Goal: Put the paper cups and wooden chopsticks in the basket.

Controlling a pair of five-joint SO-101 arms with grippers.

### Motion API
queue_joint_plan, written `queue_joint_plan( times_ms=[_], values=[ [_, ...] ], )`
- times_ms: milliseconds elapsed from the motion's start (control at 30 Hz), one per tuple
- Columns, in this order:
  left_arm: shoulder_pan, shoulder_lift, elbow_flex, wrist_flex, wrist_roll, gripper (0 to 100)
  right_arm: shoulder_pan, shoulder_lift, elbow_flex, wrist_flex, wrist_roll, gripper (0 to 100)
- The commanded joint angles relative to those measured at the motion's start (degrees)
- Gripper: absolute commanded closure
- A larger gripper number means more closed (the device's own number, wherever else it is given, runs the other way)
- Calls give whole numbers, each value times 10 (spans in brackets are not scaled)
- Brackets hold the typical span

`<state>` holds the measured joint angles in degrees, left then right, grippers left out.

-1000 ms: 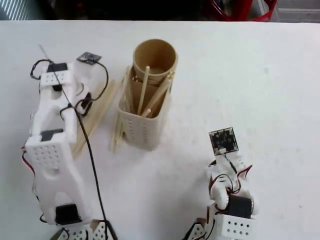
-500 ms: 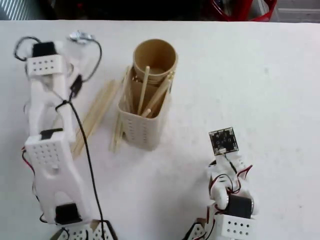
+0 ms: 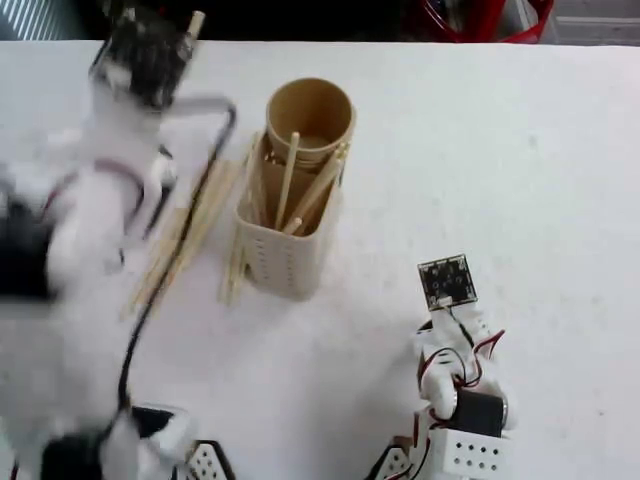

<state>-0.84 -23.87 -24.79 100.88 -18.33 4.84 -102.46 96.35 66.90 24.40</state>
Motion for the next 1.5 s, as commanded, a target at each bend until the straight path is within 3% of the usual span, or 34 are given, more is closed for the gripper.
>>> queue_joint_plan(
  times_ms=[0, 367, 500, 1367, 1467],
  values=[
    [111, -221, 95, -97, 46, 977, 0, -1, 5, -7, -1, 981],
    [284, -269, 383, -537, 85, 977, 0, -1, 5, -7, -1, 981],
    [301, -269, 455, -622, 85, 977, 0, -1, 5, -7, -1, 981],
    [298, -269, 489, -615, 110, 913, 0, -1, 5, -7, -1, 981],
    [267, -272, 489, -614, 110, 913, 0, -1, 5, -7, -1, 981]
  ],
)
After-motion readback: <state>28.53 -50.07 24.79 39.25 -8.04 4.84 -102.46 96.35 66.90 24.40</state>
